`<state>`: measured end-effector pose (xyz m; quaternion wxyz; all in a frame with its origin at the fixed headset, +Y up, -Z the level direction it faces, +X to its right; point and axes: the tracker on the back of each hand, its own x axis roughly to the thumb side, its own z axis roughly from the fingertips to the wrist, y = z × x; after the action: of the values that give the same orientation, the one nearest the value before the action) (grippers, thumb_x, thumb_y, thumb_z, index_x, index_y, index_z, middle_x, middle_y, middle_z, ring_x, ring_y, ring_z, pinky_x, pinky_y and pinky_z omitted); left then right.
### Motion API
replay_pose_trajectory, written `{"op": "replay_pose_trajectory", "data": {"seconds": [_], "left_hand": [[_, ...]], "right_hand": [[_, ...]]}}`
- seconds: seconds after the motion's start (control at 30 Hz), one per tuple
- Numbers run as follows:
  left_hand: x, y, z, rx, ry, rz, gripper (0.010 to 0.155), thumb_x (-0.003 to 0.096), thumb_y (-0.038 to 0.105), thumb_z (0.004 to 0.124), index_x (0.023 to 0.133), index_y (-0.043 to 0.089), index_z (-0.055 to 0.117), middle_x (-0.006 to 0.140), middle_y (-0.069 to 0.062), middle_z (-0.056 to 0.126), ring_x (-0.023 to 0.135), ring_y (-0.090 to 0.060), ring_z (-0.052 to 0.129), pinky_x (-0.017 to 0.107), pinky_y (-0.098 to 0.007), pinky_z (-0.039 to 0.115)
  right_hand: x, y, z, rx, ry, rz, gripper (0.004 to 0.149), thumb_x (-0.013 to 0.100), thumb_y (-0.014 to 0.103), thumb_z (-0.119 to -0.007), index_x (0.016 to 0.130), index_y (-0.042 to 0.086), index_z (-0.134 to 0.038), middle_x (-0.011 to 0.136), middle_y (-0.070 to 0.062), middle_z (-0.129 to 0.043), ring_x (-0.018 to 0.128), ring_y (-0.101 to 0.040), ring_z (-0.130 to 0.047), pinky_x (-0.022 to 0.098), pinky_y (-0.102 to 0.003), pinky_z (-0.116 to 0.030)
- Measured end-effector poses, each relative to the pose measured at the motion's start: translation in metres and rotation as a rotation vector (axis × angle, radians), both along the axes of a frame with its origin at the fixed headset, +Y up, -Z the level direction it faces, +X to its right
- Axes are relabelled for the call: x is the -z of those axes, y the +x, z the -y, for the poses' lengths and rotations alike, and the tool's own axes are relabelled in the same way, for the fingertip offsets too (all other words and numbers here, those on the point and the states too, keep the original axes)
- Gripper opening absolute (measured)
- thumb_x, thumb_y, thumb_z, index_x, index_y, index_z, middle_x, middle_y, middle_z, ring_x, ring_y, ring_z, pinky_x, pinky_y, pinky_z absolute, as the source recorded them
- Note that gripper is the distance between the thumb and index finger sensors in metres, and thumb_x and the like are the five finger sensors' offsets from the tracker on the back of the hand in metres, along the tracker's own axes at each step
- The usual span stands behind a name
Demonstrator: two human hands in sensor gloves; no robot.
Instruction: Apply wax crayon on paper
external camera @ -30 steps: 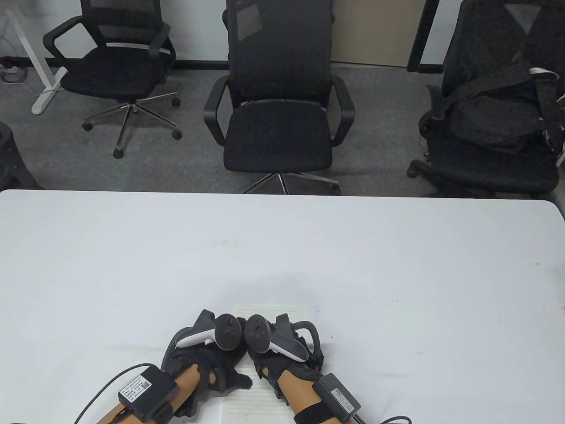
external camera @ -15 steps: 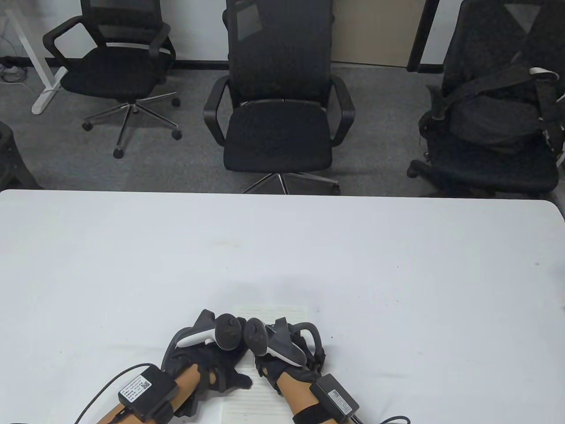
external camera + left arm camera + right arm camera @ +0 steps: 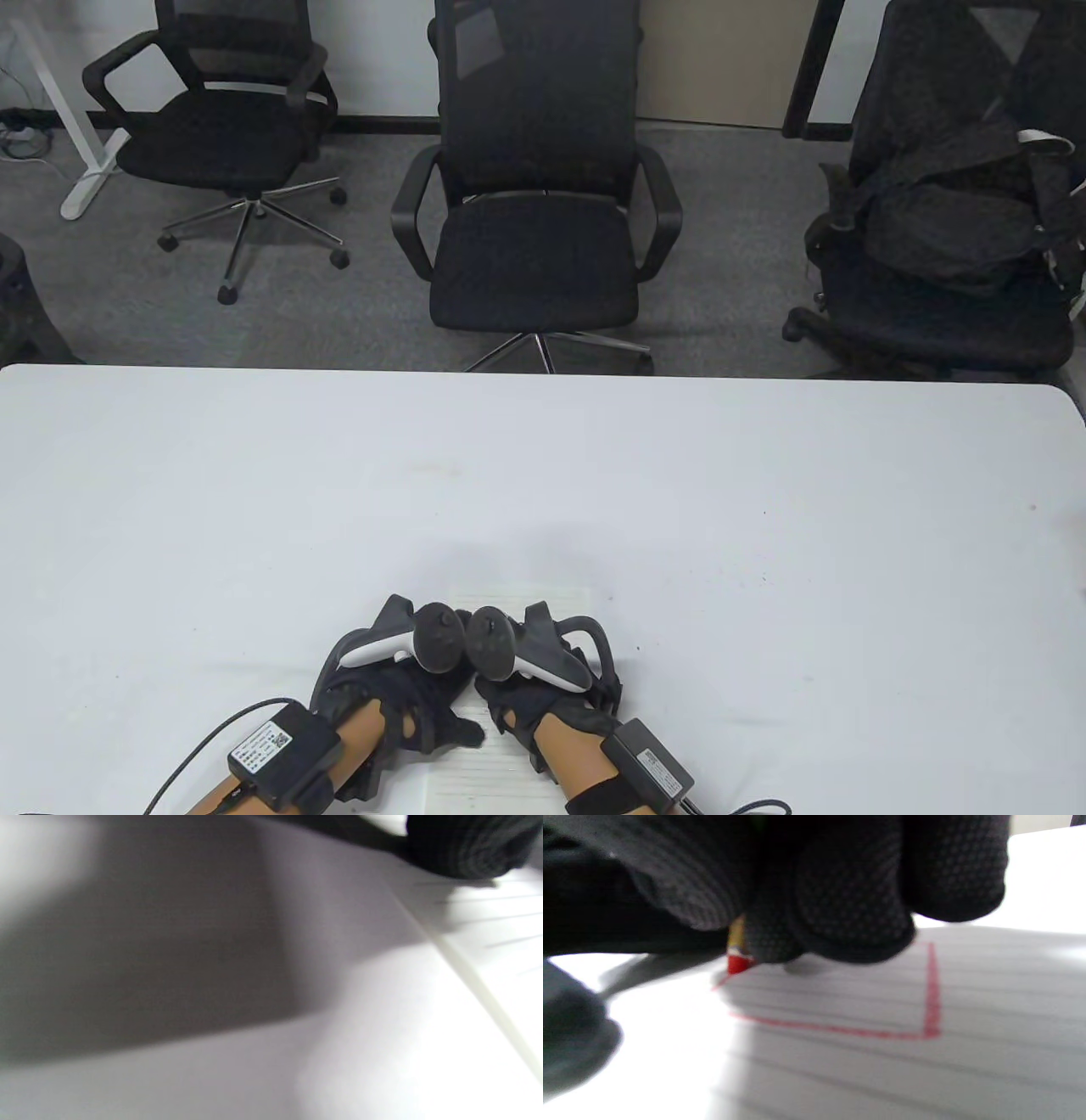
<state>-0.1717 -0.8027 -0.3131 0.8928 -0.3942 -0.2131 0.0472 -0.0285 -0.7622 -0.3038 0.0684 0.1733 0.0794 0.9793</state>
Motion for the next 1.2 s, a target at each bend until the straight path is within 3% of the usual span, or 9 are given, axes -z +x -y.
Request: {"op": "replay_pose_trajectory", "data": {"seconds": [0.1, 0.27, 0.47, 0.53, 0.63, 0.8, 0.97, 1.1, 1.2], "left_hand": [[0.0000, 0.0001, 0.0000, 0.000, 0.000, 0.000, 0.104, 0.0364, 0.079, 0.075, 0.103, 0.049, 0.001, 0.106, 0.018, -0.013, 0.105, -0.016, -0.012, 0.073, -0.061, 0.003], [0.0001, 0.0002, 0.0001, 0.000, -0.001, -0.001, 0.104, 0.0365, 0.079, 0.075, 0.103, 0.049, 0.001, 0.106, 0.018, -0.013, 0.105, -0.016, -0.013, 0.073, -0.061, 0.003], [0.0001, 0.0001, 0.0001, -0.002, -0.003, -0.002, 0.104, 0.0365, 0.079, 0.075, 0.103, 0.050, 0.000, 0.106, 0.018, -0.014, 0.105, -0.016, -0.013, 0.073, -0.061, 0.002], [0.0001, 0.0002, 0.0001, -0.002, -0.003, -0.002, 0.104, 0.0365, 0.079, 0.075, 0.103, 0.050, 0.001, 0.106, 0.018, -0.014, 0.105, -0.016, -0.013, 0.073, -0.061, 0.002], [0.0002, 0.0001, 0.0002, -0.001, -0.004, -0.001, 0.104, 0.0366, 0.079, 0.075, 0.103, 0.050, 0.001, 0.106, 0.018, -0.014, 0.105, -0.016, -0.013, 0.073, -0.061, 0.002], [0.0002, 0.0000, 0.0001, -0.002, -0.004, -0.001, 0.104, 0.0365, 0.079, 0.075, 0.103, 0.050, 0.001, 0.106, 0.018, -0.014, 0.105, -0.016, -0.013, 0.073, -0.061, 0.002], [0.0004, -0.0001, 0.0002, -0.002, -0.005, -0.001, 0.104, 0.0365, 0.079, 0.075, 0.103, 0.050, 0.001, 0.106, 0.018, -0.014, 0.105, -0.016, -0.013, 0.073, -0.061, 0.002], [0.0004, -0.0001, 0.0002, -0.001, -0.005, -0.001, 0.104, 0.0365, 0.079, 0.075, 0.103, 0.050, 0.001, 0.106, 0.018, -0.014, 0.105, -0.016, -0.013, 0.073, -0.061, 0.002], [0.0005, -0.0002, 0.0002, 0.001, -0.005, -0.002, 0.104, 0.0364, 0.079, 0.075, 0.103, 0.050, 0.001, 0.105, 0.019, -0.014, 0.105, -0.016, -0.013, 0.073, -0.061, 0.002]], "right_hand": [[-0.0015, -0.0001, -0.0002, -0.047, 0.140, 0.032, 0.039, 0.038, 0.038, -0.086, 0.075, 0.024, -0.086, 0.061, -0.006, -0.099, 0.036, -0.018, -0.100, 0.040, -0.046, -0.087], [-0.0021, -0.0042, -0.0015, -0.007, -0.069, -0.075, 0.040, 0.039, 0.036, -0.087, 0.076, 0.021, -0.086, 0.061, -0.008, -0.098, 0.036, -0.020, -0.099, 0.040, -0.048, -0.086], [-0.0026, -0.0041, -0.0005, -0.055, 0.166, 0.011, 0.039, 0.038, 0.038, -0.086, 0.075, 0.024, -0.085, 0.061, -0.006, -0.099, 0.036, -0.018, -0.100, 0.040, -0.046, -0.087], [-0.0032, -0.0045, -0.0011, -0.039, 0.128, -0.008, 0.039, 0.038, 0.037, -0.086, 0.075, 0.022, -0.086, 0.060, -0.007, -0.099, 0.036, -0.019, -0.100, 0.039, -0.047, -0.087], [-0.0012, -0.0038, -0.0022, -0.030, -0.023, -0.040, 0.039, 0.039, 0.036, -0.086, 0.076, 0.022, -0.085, 0.061, -0.007, -0.098, 0.037, -0.020, -0.100, 0.041, -0.048, -0.086], [-0.0011, -0.0017, -0.0009, -0.061, 0.154, 0.017, 0.039, 0.038, 0.038, -0.086, 0.075, 0.023, -0.086, 0.061, -0.005, -0.099, 0.037, -0.018, -0.100, 0.040, -0.046, -0.087], [-0.0021, -0.0038, -0.0034, -0.039, -0.076, -0.044, 0.040, 0.039, 0.036, -0.086, 0.076, 0.021, -0.086, 0.061, -0.008, -0.098, 0.037, -0.020, -0.100, 0.041, -0.048, -0.086], [-0.0041, -0.0036, -0.0011, -0.059, 0.137, 0.015, 0.039, 0.038, 0.037, -0.086, 0.075, 0.023, -0.086, 0.061, -0.006, -0.099, 0.037, -0.019, -0.100, 0.040, -0.047, -0.087], [-0.0042, -0.0041, -0.0030, -0.059, 0.087, -0.037, 0.039, 0.038, 0.037, -0.087, 0.074, 0.022, -0.086, 0.060, -0.007, -0.099, 0.036, -0.020, -0.100, 0.039, -0.047, -0.087]]}}
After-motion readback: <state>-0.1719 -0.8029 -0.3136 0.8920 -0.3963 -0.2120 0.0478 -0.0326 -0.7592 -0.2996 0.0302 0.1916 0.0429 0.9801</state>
